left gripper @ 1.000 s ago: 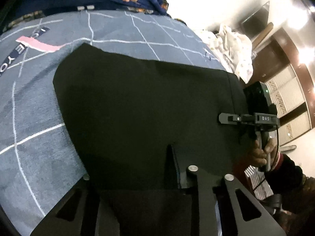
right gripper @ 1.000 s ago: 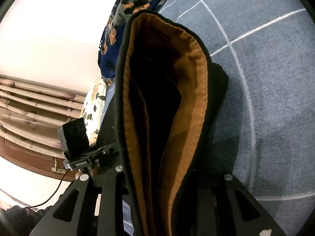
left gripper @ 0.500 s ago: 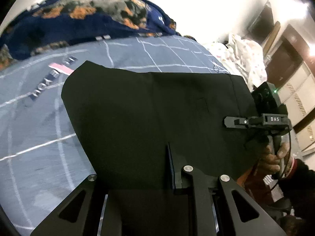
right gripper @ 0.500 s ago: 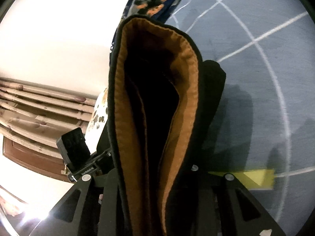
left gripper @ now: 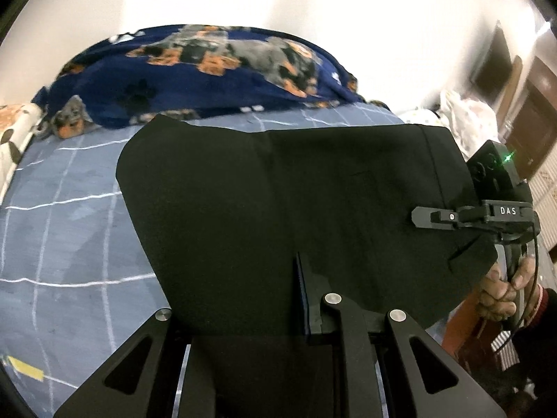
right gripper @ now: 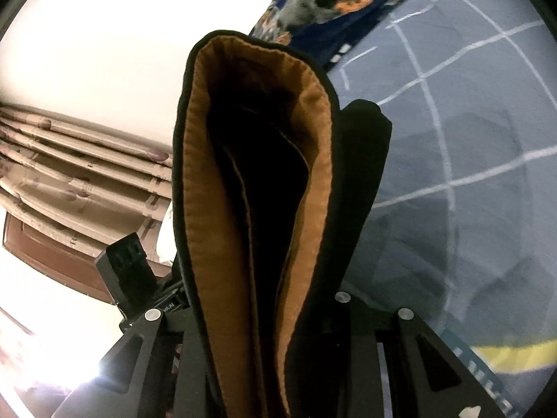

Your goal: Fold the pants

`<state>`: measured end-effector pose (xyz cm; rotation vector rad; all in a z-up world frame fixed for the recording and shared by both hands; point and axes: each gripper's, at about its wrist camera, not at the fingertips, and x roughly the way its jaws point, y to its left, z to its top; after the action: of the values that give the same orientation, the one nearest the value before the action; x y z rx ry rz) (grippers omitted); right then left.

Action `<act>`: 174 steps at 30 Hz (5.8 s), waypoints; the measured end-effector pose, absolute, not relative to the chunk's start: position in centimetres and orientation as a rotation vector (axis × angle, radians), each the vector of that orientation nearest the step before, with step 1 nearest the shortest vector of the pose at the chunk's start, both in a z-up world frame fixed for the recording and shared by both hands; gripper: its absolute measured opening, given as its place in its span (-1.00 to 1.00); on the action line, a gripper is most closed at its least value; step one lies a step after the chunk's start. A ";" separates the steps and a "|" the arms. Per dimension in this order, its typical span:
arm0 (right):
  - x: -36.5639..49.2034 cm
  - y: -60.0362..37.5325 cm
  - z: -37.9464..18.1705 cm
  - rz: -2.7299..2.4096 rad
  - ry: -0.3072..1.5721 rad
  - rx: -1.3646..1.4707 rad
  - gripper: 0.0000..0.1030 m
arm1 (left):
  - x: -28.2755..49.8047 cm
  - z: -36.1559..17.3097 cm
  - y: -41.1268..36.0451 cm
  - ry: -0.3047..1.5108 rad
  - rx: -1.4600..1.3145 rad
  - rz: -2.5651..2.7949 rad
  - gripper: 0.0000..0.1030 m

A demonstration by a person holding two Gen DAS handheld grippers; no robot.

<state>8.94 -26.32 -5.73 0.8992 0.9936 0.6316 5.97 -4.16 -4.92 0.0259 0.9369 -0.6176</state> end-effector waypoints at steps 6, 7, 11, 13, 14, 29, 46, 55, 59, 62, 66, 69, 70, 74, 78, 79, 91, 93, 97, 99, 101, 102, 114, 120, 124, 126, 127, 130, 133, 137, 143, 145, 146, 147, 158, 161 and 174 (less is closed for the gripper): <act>12.3 -23.5 -5.4 0.660 1.010 0.889 -0.52 | 8.5 -4.7 -1.3 0.924 0.012 -0.554 -0.67; 13.2 -22.8 -5.4 0.665 1.015 0.884 -0.52 | 9.0 -4.7 -0.8 0.924 0.009 -0.543 -0.67; 15.7 -21.1 -5.9 0.679 1.031 0.885 -0.52 | 10.5 -4.9 0.8 0.920 0.002 -0.503 -0.67; 17.0 -20.3 -6.2 0.687 1.039 0.885 -0.52 | 11.6 -5.0 1.7 0.918 0.000 -0.479 -0.67; 17.6 -19.9 -6.3 0.690 1.042 0.884 -0.52 | 12.0 -5.0 2.0 0.916 0.001 -0.473 -0.67; 25.9 -15.7 -7.7 0.712 1.059 0.898 -0.52 | 19.7 -6.3 5.6 0.899 0.009 -0.385 -0.67; 30.9 -14.5 -10.0 0.702 1.064 0.920 -0.52 | 26.0 -8.8 7.1 0.904 0.010 -0.343 -0.67; 32.2 -14.8 -11.8 0.677 1.078 0.948 -0.53 | 27.9 -11.3 7.7 0.941 0.004 -0.330 -0.63; 32.3 -15.2 -12.7 0.656 1.084 0.958 -0.53 | 28.3 -12.3 8.1 0.948 -0.007 -0.321 -0.60; 32.3 -15.6 -13.5 0.640 1.088 0.966 -0.53 | 28.3 -12.8 8.5 0.939 -0.027 -0.315 -0.54; 32.1 -15.8 -14.1 0.627 1.091 0.973 -0.53 | 28.1 -13.6 8.7 0.923 -0.018 -0.297 -0.30; 31.9 -15.7 -14.3 0.617 1.097 0.962 -0.51 | 27.8 -14.3 9.1 0.904 -0.012 -0.285 -0.04; 31.8 -15.7 -14.4 0.616 1.098 0.963 -0.51 | 27.7 -14.5 9.4 0.899 -0.016 -0.282 -0.01; 31.8 -15.9 -14.5 0.613 1.105 0.943 -0.52 | 27.9 -14.9 10.3 0.910 -0.068 -0.287 0.14; 32.0 -16.1 -14.6 0.615 1.108 0.949 -0.52 | 27.9 -15.0 10.6 0.914 -0.078 -0.276 0.31; 31.9 -16.2 -14.7 0.615 1.109 0.950 -0.51 | 27.9 -15.0 10.8 0.917 -0.084 -0.266 0.35; 29.3 -18.9 -13.2 0.448 1.065 0.910 -0.23 | 27.3 -14.7 11.5 0.902 -0.065 -0.167 0.63; 28.2 -19.2 -11.7 0.369 1.032 0.839 -0.23 | 26.7 -14.3 11.4 0.884 -0.032 -0.135 0.63; 25.3 -19.1 -7.3 0.280 0.893 0.687 -0.20 | 24.9 -13.6 11.4 0.845 0.020 -0.079 0.63; 23.6 -18.2 -5.6 0.261 0.855 0.605 -0.10 | 24.0 -13.1 11.5 0.825 0.031 -0.056 0.63; 22.1 -16.8 -4.6 0.248 0.842 0.522 -0.09 | 23.1 -12.6 11.6 0.805 0.043 -0.022 0.63; 21.5 -16.3 -4.4 0.246 0.842 0.495 -0.09 | 22.5 -12.3 11.6 0.798 0.043 -0.011 0.63; 17.3 -11.9 -5.2 0.272 0.912 0.414 0.03 | 15.8 -8.0 12.8 0.626 -0.089 -0.037 0.64; 16.1 -11.5 -4.4 0.262 0.895 0.402 0.16 | 14.1 -6.6 12.8 0.616 -0.058 0.003 0.64; 15.4 -11.5 -4.3 0.254 0.890 0.402 0.18 | 12.9 -6.4 12.0 0.603 0.011 0.035 0.67; 15.2 -11.5 -4.4 0.248 0.890 0.398 0.21 | 12.3 -6.6 11.5 0.601 0.034 0.034 0.77; 15.0 -11.5 -4.5 0.243 0.891 0.399 0.22 | 12.1 -6.7 11.3 0.599 0.046 0.036 0.78; 14.6 -11.6 -4.6 0.239 0.894 0.403 0.23 | 11.2 -6.8 10.6 0.579 0.083 0.036 0.78; 14.4 -11.7 -4.4 0.240 0.894 0.403 0.23 | 10.6 -6.4 9.9 0.573 0.111 0.028 0.84; 14.2 -11.8 -3.9 0.245 0.882 0.405 0.24 | 9.9 -5.1 9.3 0.565 0.147 0.056 1.00; 13.6 -12.0 -3.0 0.261 0.865 0.409 0.26 | 7.9 -1.8 10.0 0.490 0.044 0.015 1.00; 13.3 -12.0 -2.8 0.266 0.861 0.409 0.26 | 7.6 -0.8 9.8 0.484 0.051 0.024 1.00; 13.2 -12.1 -2.6 0.268 0.859 0.409 0.26 | 7.5 -0.3 9.4 0.482 0.062 0.027 1.00; 13.1 -12.1 -2.6 0.271 0.857 0.409 0.26 | 7.3 0.0 9.3 0.476 0.070 0.029 1.00; 12.1 -12.8 -1.3 0.280 0.824 0.426 0.26 | 5.1 3.7 7.6 0.415 -0.015 -0.080 1.00; 11.8 -13.2 -0.9 0.281 0.814 0.435 0.27 | 4.6 4.0 7.3 0.397 -0.017 -0.026 1.00; 10.8 -14.0 -0.5 0.275 0.804 0.442 0.29 | 2.6 5.6 7.2 0.357 0.003 -0.066 1.00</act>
<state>10.77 -14.01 -0.53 0.4422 0.8044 0.2745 2.64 7.15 5.58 0.0028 0.3571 -0.0655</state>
